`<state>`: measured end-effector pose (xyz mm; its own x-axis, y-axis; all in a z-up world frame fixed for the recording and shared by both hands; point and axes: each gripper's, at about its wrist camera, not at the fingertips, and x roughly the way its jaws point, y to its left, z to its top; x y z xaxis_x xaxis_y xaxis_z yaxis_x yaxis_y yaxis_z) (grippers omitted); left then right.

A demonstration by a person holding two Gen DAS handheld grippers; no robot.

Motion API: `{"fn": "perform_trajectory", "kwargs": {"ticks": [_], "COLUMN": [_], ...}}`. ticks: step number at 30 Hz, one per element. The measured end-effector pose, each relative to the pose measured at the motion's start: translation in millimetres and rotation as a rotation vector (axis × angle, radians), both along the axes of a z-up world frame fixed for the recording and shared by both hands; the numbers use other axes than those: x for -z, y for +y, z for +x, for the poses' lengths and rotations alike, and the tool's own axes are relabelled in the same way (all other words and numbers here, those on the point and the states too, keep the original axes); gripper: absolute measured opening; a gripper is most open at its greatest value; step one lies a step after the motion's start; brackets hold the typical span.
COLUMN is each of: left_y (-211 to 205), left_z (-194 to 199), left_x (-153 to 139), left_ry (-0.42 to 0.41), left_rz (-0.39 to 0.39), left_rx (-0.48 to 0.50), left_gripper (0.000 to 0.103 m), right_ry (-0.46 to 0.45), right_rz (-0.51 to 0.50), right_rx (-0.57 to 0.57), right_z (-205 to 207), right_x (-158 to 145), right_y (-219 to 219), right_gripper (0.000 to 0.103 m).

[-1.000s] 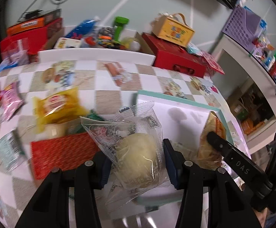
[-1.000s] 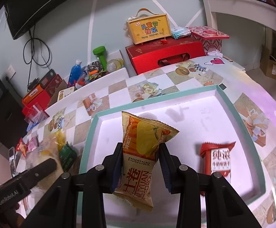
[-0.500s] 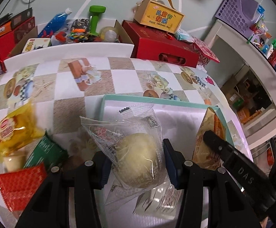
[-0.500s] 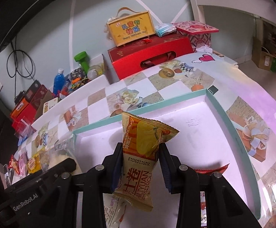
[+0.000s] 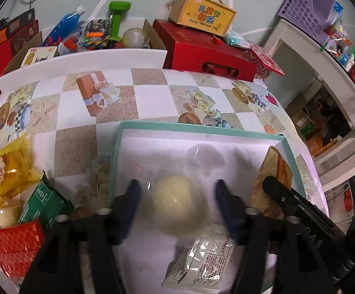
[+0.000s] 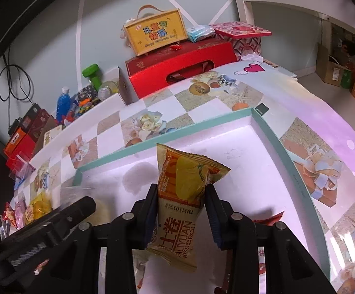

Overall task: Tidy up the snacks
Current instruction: 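Release bun bag into tray with left gripper while right gripper releases yellow packet there, then move both grippers back from the tray toward the snack pile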

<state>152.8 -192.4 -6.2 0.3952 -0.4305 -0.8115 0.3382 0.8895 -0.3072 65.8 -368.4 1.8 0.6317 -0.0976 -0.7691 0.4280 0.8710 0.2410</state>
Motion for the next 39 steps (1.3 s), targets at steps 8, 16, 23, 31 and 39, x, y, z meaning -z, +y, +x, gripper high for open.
{"fn": "perform_trajectory", "kwargs": {"ticks": [8,16,23,31,39], "left_y": [2,8,15,25,39], "left_z": [-7,-11,-11,-15,-22], "left_x": [-15,-19,-17,-17,-22], "left_ry": [-0.051,-0.099,-0.149,-0.203,-0.222], "left_rz": [0.000,0.050,0.094,0.071,0.005], "left_rx": [0.008,-0.035,-0.085,-0.122,-0.142], "left_gripper": [0.076,0.097,0.103,0.103,0.103], "right_ry": [0.002,0.016,0.017,0.012,-0.045], "right_rz": [-0.018,-0.054,-0.052,-0.061,-0.065], "right_rx": [0.013,0.032,0.039,0.022,0.066], "right_z": [-3,-5,-5,-5,-11], "right_x": [-4,-6,-5,-6,-13], "right_y": [-1,0,-3,2,-1], "right_gripper": [0.041,0.076,0.090,0.103,0.103]}}
